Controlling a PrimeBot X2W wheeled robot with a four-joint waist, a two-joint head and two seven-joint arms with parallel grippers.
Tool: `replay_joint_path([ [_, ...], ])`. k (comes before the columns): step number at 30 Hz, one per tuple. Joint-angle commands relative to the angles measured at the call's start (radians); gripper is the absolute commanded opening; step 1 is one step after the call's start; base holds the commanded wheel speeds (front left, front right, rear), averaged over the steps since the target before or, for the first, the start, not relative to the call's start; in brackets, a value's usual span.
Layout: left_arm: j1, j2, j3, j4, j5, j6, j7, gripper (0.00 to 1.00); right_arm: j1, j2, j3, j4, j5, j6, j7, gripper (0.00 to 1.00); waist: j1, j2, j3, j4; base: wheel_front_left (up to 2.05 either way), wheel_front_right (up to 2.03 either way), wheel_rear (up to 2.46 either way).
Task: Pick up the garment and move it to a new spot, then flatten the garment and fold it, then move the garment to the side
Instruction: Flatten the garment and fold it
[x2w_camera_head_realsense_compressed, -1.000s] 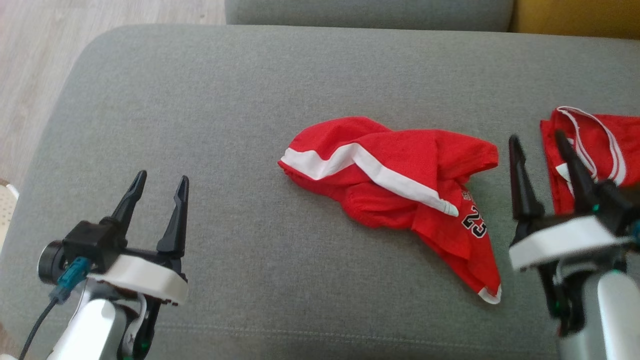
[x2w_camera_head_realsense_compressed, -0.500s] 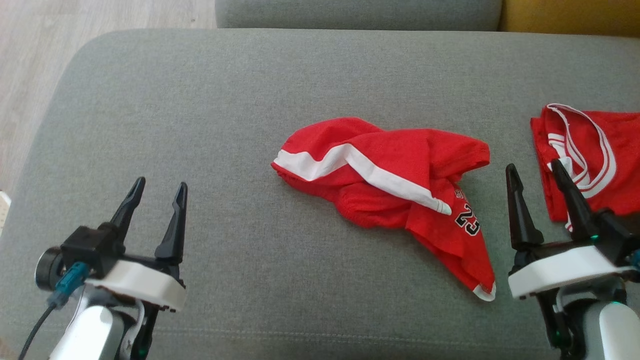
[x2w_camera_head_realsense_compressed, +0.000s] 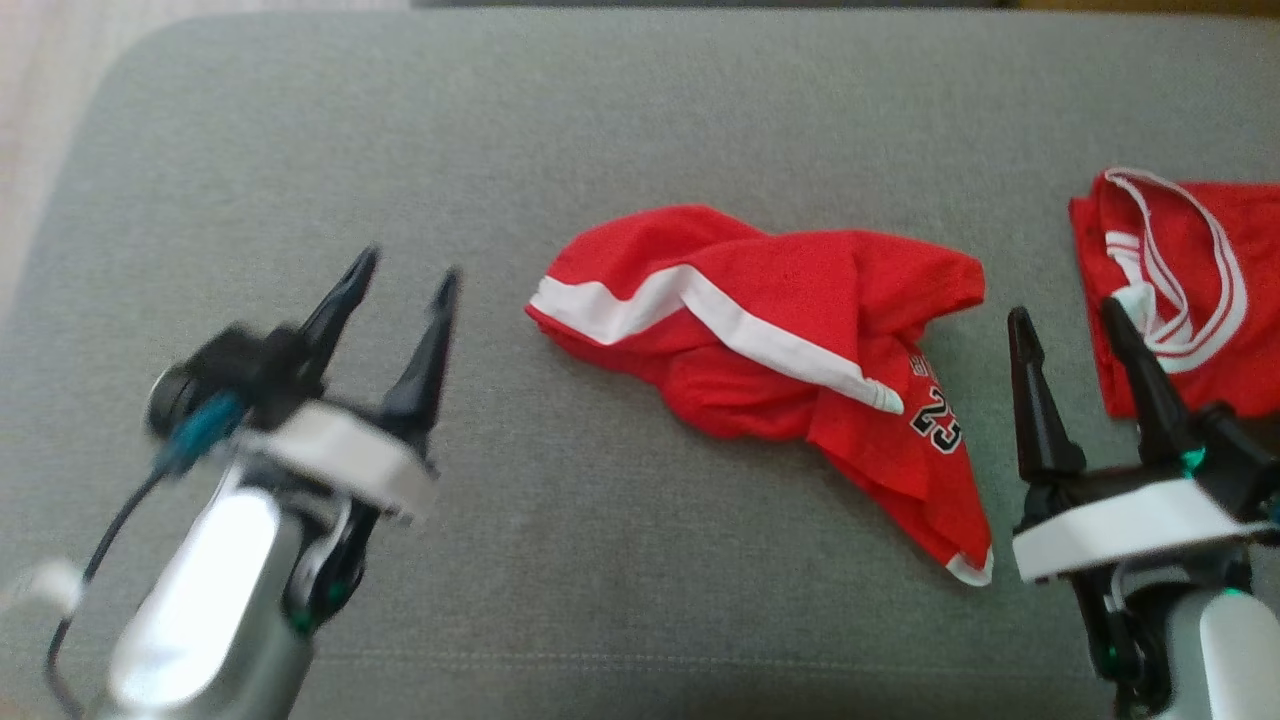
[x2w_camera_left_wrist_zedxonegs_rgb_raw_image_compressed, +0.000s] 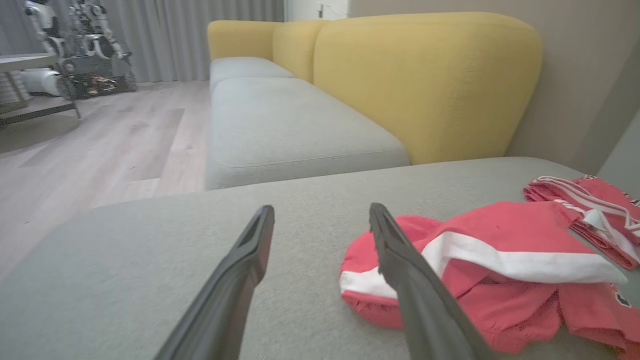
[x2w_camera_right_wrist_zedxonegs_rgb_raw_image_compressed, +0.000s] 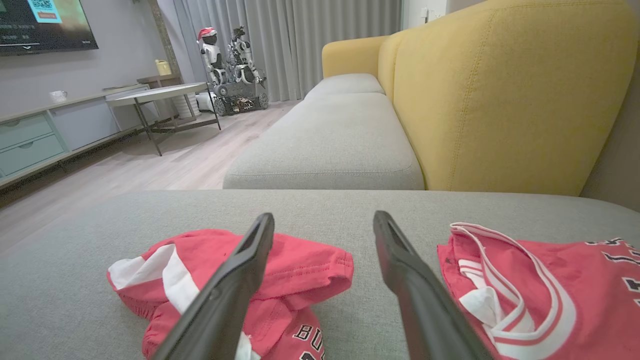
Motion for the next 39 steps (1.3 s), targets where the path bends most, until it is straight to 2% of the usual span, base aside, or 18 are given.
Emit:
replay_joint_path([
  [1, -0.120, -0.005, 0.014, 0.027, -0.007, -0.035, 0.014, 1.00, -0.059, -0.003, 0.030, -0.048, 0.006, -0.001, -0.002, 1.00, 0.0000, 0.0000, 0.038, -0.024, 0.00, 0.00, 0.00],
  [5, -0.203, -0.043, -0.007, 0.131, -0.028, -0.077, 0.021, 1.00, -0.075, -0.003, 0.045, -0.049, 0.009, -0.001, -0.003, 1.00, 0.0000, 0.0000, 0.068, -0.048, 0.00, 0.00, 0.00],
  [8, -0.278, -0.074, -0.026, 0.255, -0.051, -0.111, 0.025, 1.00, -0.089, -0.003, 0.057, -0.045, 0.014, -0.001, -0.004, 1.00, 0.0000, 0.0000, 0.095, -0.071, 0.00, 0.00, 0.00],
  [9, -0.320, -0.086, -0.039, 0.342, -0.064, -0.127, 0.026, 1.00, -0.097, -0.003, 0.065, -0.041, 0.016, -0.001, -0.007, 1.00, 0.0000, 0.0000, 0.109, -0.086, 0.00, 0.00, 0.00],
  [13, -0.377, -0.097, -0.067, 0.501, -0.100, -0.147, 0.049, 1.00, -0.105, -0.003, 0.070, -0.029, 0.021, -0.001, -0.010, 1.00, 0.0000, 0.0000, 0.128, -0.107, 0.00, 0.00, 0.00],
  [17, -0.409, -0.106, -0.097, 0.602, -0.151, -0.155, 0.082, 0.99, -0.104, -0.003, 0.066, -0.020, 0.026, -0.001, -0.015, 1.00, 0.0000, 0.0000, 0.134, -0.111, 0.00, 0.00, 0.00],
  [18, -0.414, -0.108, -0.107, 0.616, -0.163, -0.155, 0.095, 0.91, -0.103, -0.003, 0.065, -0.019, 0.026, -0.001, -0.016, 1.00, 0.0000, 0.0000, 0.135, -0.110, 0.00, 0.00, 0.00],
  [19, -0.418, -0.111, -0.123, 0.623, -0.179, -0.156, 0.107, 0.75, -0.103, -0.003, 0.064, -0.017, 0.027, -0.001, -0.016, 1.00, 0.0000, 0.0000, 0.135, -0.109, 0.00, 0.00, 0.00],
  [21, -0.424, -0.110, -0.154, 0.626, -0.211, -0.156, 0.122, 0.20, -0.105, -0.003, 0.063, -0.013, 0.029, -0.001, -0.017, 1.00, 0.0000, 0.0000, 0.136, -0.105, 0.00, 0.00, 0.00],
  [22, -0.426, -0.108, -0.171, 0.625, -0.230, -0.156, 0.133, 0.00, -0.107, -0.003, 0.067, -0.012, 0.031, -0.001, -0.017, 1.00, 0.0000, 0.0000, 0.137, -0.104, 0.00, 0.00, 0.00],
  [28, -0.445, -0.084, -0.228, 0.629, -0.286, -0.156, 0.098, 0.00, -0.125, -0.003, 0.138, -0.020, -0.005, -0.001, -0.001, 1.00, 0.0000, 0.0000, 0.135, -0.097, 0.00, 0.00, 0.00],
  [34, -0.447, -0.099, -0.261, 0.662, -0.309, -0.157, 0.045, 0.00, -0.109, -0.009, 0.271, -0.001, -0.041, -0.001, 0.061, 1.00, 0.0000, 0.0000, 0.129, -0.087, 0.00, 0.00, 0.00],
  [39, -0.450, -0.117, -0.291, 0.686, -0.331, -0.157, 0.025, 0.00, -0.088, -0.019, 0.319, 0.031, -0.039, -0.001, 0.098, 1.00, 0.0000, 0.0000, 0.132, -0.072, 0.00, 0.00, 0.00],
])
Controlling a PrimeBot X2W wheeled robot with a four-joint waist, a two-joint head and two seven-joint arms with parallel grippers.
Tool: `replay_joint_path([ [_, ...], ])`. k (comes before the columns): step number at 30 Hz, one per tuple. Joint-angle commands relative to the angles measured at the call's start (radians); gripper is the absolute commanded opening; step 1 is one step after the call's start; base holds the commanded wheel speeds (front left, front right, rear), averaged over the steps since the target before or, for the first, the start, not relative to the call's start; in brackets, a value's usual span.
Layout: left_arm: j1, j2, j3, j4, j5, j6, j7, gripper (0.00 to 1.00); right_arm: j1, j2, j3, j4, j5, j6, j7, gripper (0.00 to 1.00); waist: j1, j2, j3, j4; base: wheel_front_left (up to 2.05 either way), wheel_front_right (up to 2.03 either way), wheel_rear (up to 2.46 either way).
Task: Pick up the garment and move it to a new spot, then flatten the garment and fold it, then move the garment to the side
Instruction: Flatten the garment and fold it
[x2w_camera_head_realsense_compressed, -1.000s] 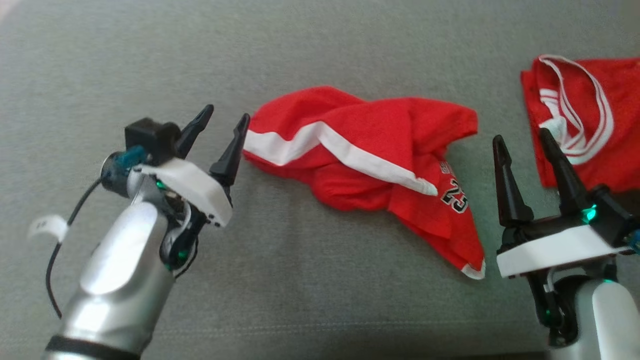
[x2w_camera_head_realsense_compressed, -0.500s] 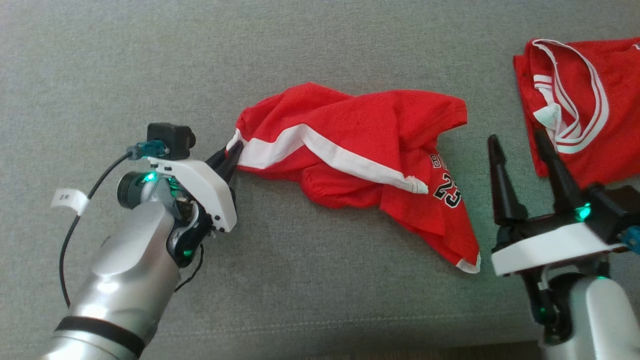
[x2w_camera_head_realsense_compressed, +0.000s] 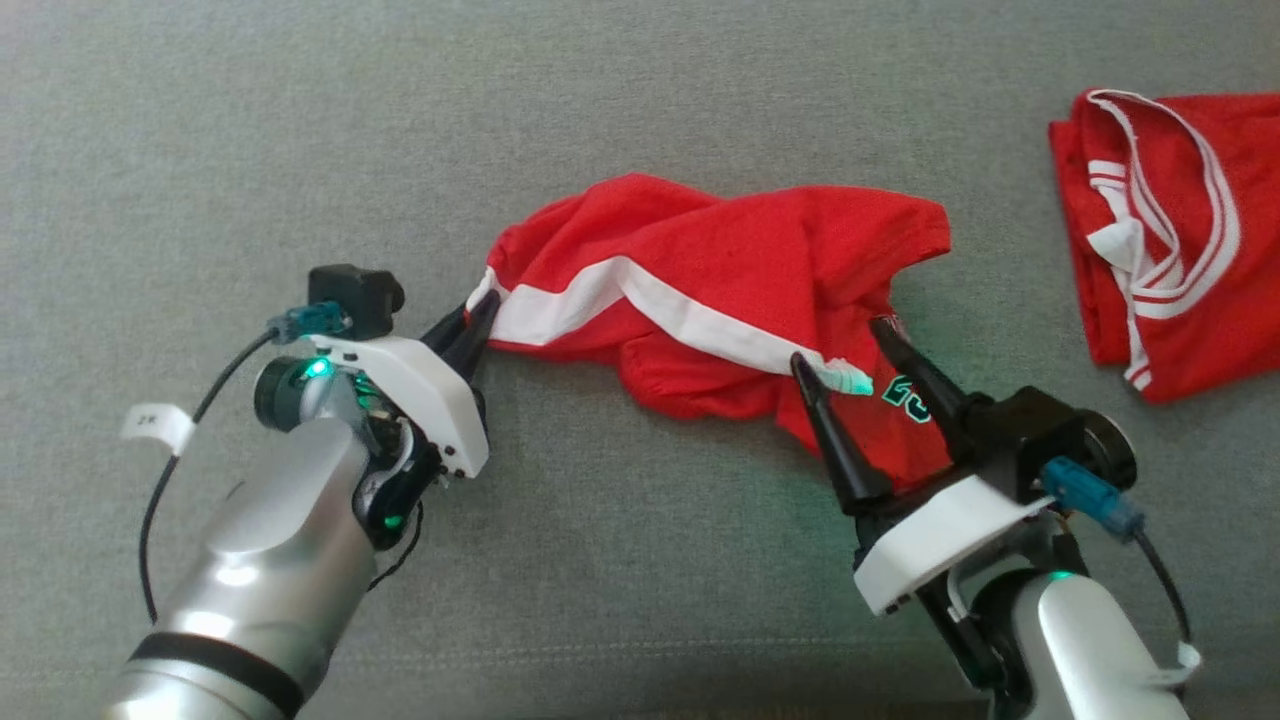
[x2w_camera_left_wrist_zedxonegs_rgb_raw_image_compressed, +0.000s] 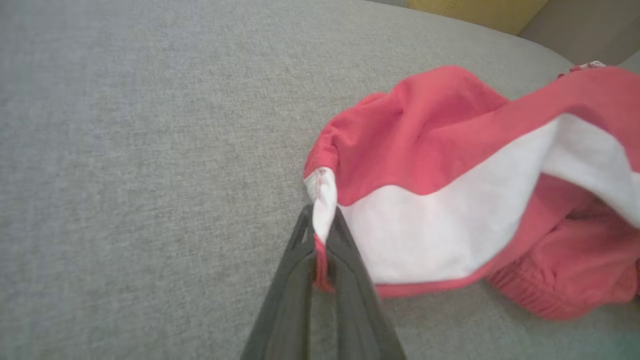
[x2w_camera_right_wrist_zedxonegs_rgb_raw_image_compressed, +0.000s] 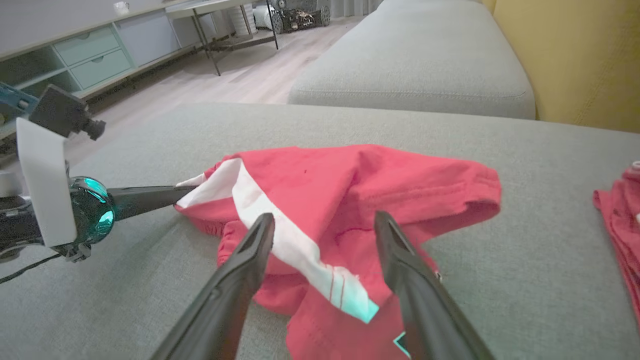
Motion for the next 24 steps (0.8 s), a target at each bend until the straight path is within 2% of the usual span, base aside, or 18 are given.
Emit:
replay_joint_path([
  [1, -0.052, 0.019, 0.017, -0.009, -0.015, -0.006, -0.011, 0.00, 0.003, -0.005, 0.025, -0.027, -0.005, -0.001, 0.012, 1.00, 0.0000, 0.0000, 0.002, 0.005, 0.00, 0.00, 0.00],
  [7, -0.062, 0.015, -0.009, 0.007, -0.036, -0.006, -0.026, 0.00, 0.007, -0.008, 0.021, -0.005, -0.036, -0.001, 0.040, 1.00, 0.0000, 0.0000, 0.004, 0.014, 0.00, 0.00, 0.00],
  [8, -0.065, 0.015, -0.013, 0.010, -0.040, -0.006, -0.031, 0.00, 0.006, -0.011, 0.022, 0.004, -0.044, -0.001, 0.049, 0.53, 0.0000, 0.0000, 0.004, 0.015, 0.00, 0.00, 0.00],
  [10, -0.071, 0.015, -0.022, 0.015, -0.047, -0.006, -0.042, 0.00, 0.000, -0.012, 0.024, 0.016, -0.045, -0.001, 0.058, 0.00, 0.0000, 0.0000, 0.005, 0.018, 0.00, 0.00, 0.00],
  [18, -0.090, 0.030, -0.026, 0.001, -0.051, -0.006, -0.121, 0.00, -0.027, -0.009, -0.034, -0.011, -0.032, -0.001, 0.018, 0.00, 0.0000, 0.0000, -0.017, 0.034, 0.00, 0.00, 0.00],
  [24, -0.084, 0.077, 0.040, -0.141, -0.006, 0.031, -0.145, 0.00, -0.074, -0.003, -0.141, -0.095, -0.027, -0.001, -0.023, 0.00, 0.0000, 0.0000, -0.070, 0.042, 0.00, 0.00, 0.00],
])
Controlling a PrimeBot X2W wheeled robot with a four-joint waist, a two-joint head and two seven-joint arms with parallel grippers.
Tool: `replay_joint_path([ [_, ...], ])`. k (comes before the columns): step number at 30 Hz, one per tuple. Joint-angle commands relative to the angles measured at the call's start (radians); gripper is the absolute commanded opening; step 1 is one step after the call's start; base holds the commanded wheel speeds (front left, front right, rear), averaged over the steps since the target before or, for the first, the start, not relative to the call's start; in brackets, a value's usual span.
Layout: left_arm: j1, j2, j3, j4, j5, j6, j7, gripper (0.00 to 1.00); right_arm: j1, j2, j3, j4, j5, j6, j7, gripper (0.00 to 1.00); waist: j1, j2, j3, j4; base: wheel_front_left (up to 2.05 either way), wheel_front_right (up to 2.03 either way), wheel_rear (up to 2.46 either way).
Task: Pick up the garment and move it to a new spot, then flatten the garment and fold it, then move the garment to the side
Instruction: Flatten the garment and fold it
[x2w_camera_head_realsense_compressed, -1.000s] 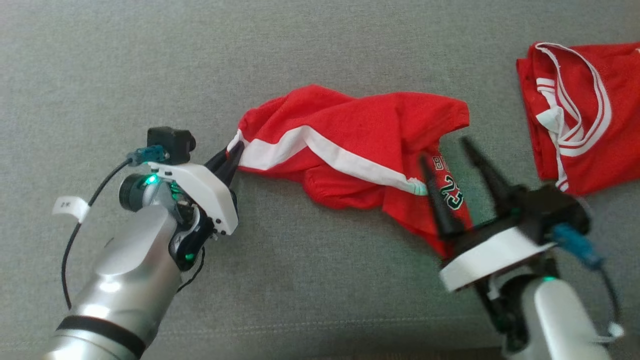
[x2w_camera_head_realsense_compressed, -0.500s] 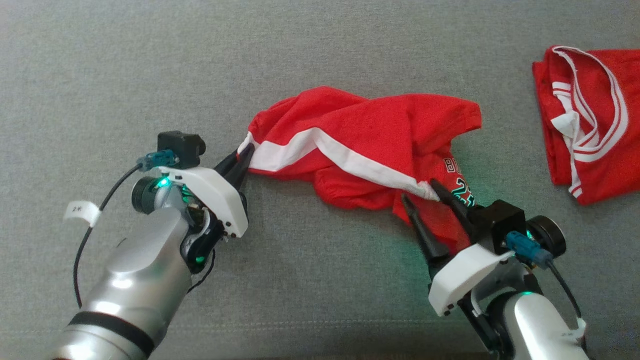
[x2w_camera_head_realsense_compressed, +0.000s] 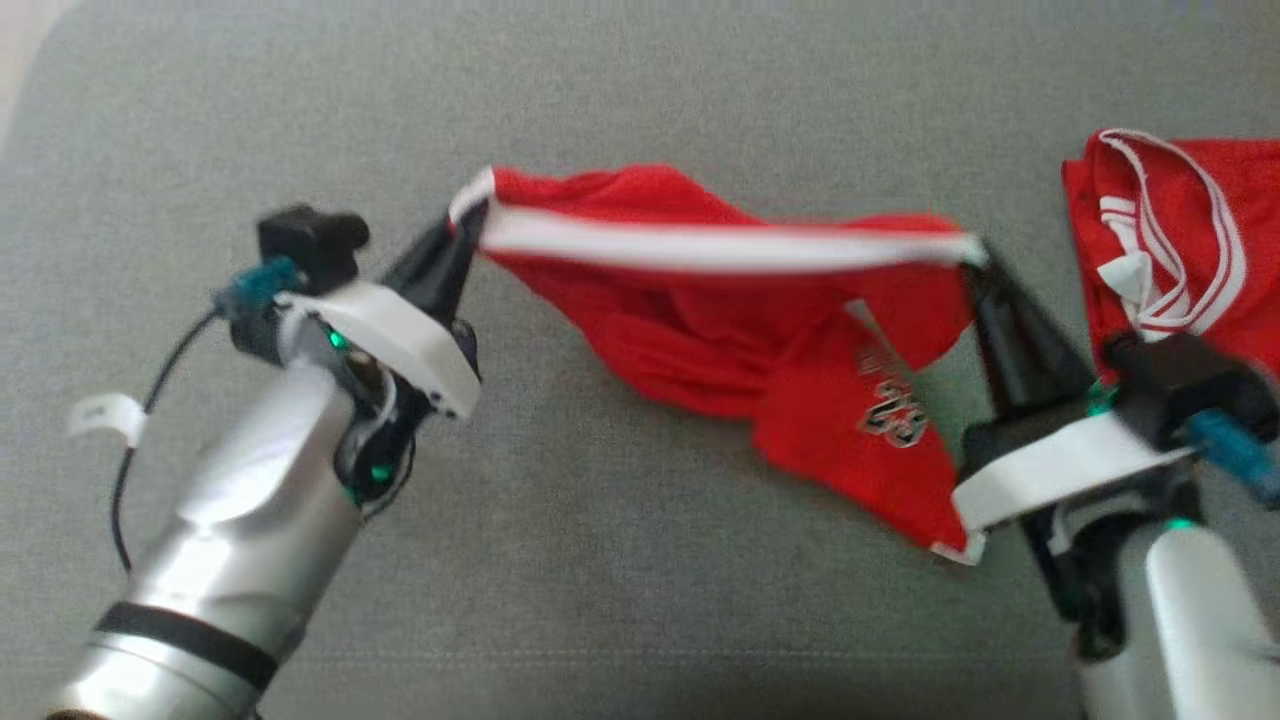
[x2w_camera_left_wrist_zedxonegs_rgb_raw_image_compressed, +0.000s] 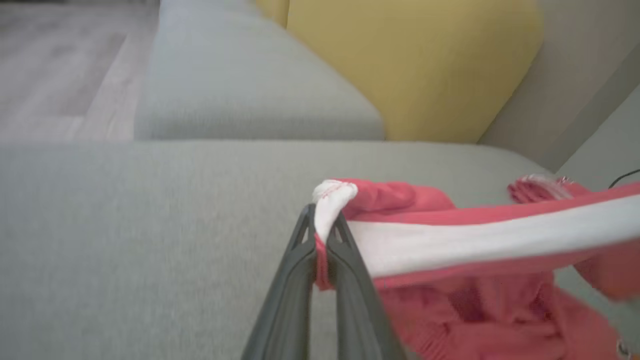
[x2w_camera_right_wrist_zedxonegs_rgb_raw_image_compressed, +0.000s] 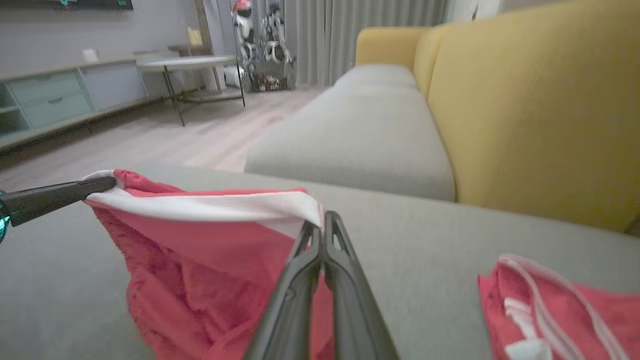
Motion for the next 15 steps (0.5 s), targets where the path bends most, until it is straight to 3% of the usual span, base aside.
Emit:
replay_joint_path([
  [1, -0.041, 0.056, 0.070, -0.091, 0.021, 0.025, -0.012, 0.00, -0.053, 0.008, -0.001, -0.070, 0.008, -0.001, -0.014, 0.00, 0.0000, 0.0000, -0.027, 0.004, 0.00, 0.00, 0.00],
  [7, -0.015, 0.143, 0.141, -0.378, 0.111, 0.140, -0.009, 0.00, -0.150, 0.009, -0.050, -0.155, 0.013, -0.001, -0.022, 0.00, 0.0000, 0.0000, -0.083, 0.009, 0.00, 0.00, 0.00],
  [15, -0.025, 0.239, 0.196, -0.685, 0.091, 0.237, 0.145, 0.00, -0.258, -0.013, -0.092, -0.224, 0.023, -0.001, -0.005, 0.00, 0.0000, 0.0000, -0.149, 0.027, 0.00, 0.00, 0.00],
])
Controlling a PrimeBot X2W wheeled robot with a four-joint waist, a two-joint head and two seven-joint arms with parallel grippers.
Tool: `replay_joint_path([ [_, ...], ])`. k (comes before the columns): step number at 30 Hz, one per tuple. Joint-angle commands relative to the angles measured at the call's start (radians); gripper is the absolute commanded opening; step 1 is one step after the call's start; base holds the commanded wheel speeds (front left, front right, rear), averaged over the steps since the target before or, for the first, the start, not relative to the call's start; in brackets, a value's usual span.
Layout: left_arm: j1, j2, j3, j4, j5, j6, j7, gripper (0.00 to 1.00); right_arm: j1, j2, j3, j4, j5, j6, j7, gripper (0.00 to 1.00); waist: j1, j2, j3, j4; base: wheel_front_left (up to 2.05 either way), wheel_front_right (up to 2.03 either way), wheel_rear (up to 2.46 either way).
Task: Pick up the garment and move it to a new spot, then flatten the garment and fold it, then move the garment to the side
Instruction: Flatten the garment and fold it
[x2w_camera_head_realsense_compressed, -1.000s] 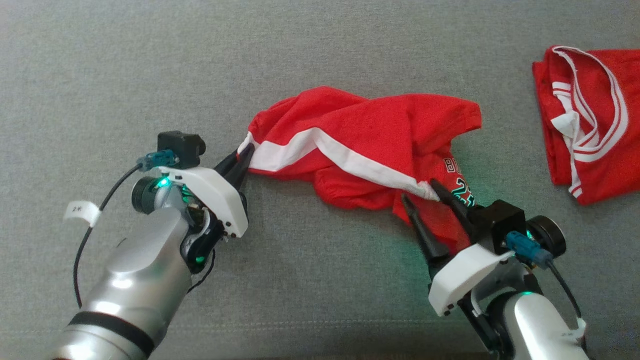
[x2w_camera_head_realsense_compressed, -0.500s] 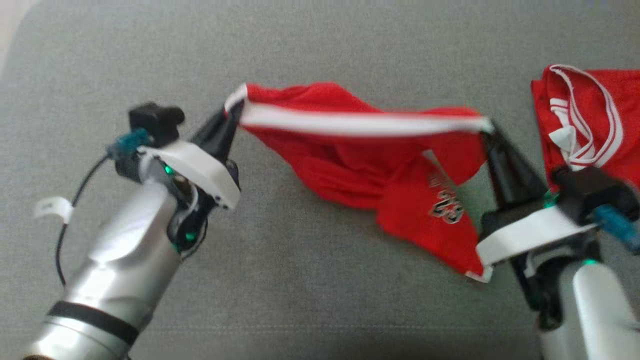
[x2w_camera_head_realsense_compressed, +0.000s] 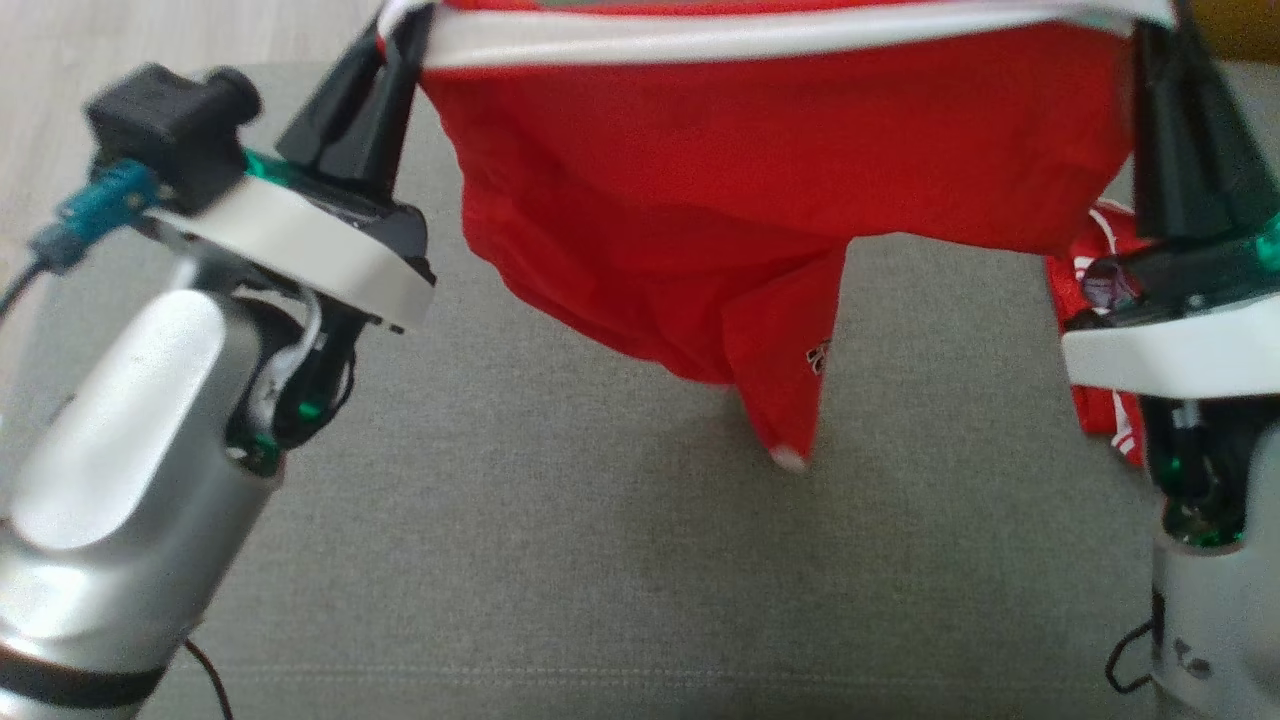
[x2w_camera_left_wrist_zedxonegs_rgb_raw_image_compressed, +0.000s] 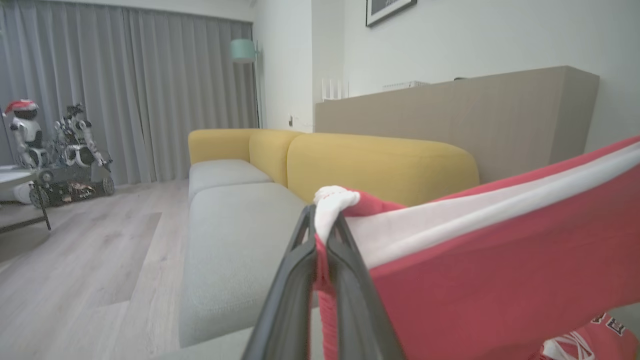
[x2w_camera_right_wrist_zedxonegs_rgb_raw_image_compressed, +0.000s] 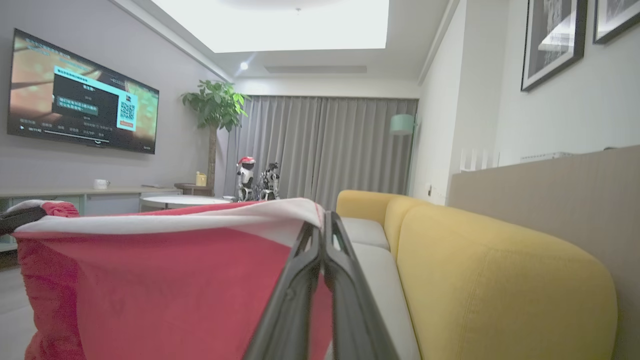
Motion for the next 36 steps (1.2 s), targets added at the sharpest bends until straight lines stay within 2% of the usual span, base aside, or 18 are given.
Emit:
replay_joint_path([
  [1, -0.041, 0.063, 0.070, -0.074, -0.008, 0.022, 0.027, 0.00, -0.045, -0.008, 0.003, -0.047, 0.013, -0.001, 0.011, 0.00, 0.0000, 0.0000, -0.024, 0.009, 0.00, 0.00, 0.00],
  [5, -0.028, 0.097, 0.076, -0.150, -0.011, 0.051, 0.082, 0.00, -0.051, -0.016, -0.014, -0.060, 0.022, -0.001, 0.026, 0.00, 0.0000, 0.0000, -0.049, 0.017, 0.00, 0.00, 0.00],
  [11, 0.003, 0.111, 0.087, -0.208, -0.036, 0.075, 0.115, 0.00, -0.043, -0.012, -0.026, -0.065, 0.043, -0.001, 0.045, 0.00, 0.0000, 0.0000, -0.060, 0.025, 0.00, 0.00, 0.00],
  [15, 0.002, 0.107, 0.086, -0.205, -0.049, 0.068, 0.117, 0.00, -0.058, -0.012, -0.026, -0.043, 0.058, -0.001, 0.053, 0.00, 0.0000, 0.0000, -0.051, 0.028, 0.00, 0.00, 0.00],
  [19, -0.032, 0.090, 0.092, -0.158, -0.068, 0.040, 0.102, 0.00, -0.117, -0.023, -0.012, 0.025, 0.090, -0.001, 0.060, 0.00, 0.0000, 0.0000, -0.023, 0.027, 0.00, 0.00, 0.00],
  [23, -0.107, 0.056, 0.098, -0.049, -0.088, -0.010, 0.075, 0.00, -0.237, -0.044, 0.002, 0.144, 0.128, -0.001, 0.052, 0.00, 0.0000, 0.0000, 0.015, 0.025, 0.00, 0.00, 0.00],
  [24, -0.166, 0.036, 0.102, 0.026, -0.088, -0.036, 0.055, 0.00, -0.322, -0.051, 0.009, 0.219, 0.145, -0.001, 0.041, 0.00, 0.0000, 0.0000, 0.040, 0.023, 0.00, 0.00, 0.00],
  [27, -0.275, -0.004, 0.109, 0.156, -0.080, -0.075, 0.008, 0.00, -0.476, -0.055, 0.021, 0.358, 0.170, -0.001, 0.006, 0.00, 0.0000, 0.0000, 0.081, 0.018, 0.00, 0.00, 0.00],
  [32, -0.469, -0.062, 0.124, 0.401, -0.042, -0.130, -0.098, 0.00, -0.751, -0.048, 0.037, 0.642, 0.186, -0.001, -0.116, 0.00, 0.0000, 0.0000, 0.130, -0.001, 0.00, 0.00, 0.00],
  [36, -0.568, -0.102, 0.141, 0.564, -0.009, -0.172, -0.140, 0.00, -0.904, -0.035, 0.115, 0.845, 0.172, -0.001, -0.230, 0.00, 0.0000, 0.0000, 0.170, -0.016, 0.00, 0.00, 0.00],
])
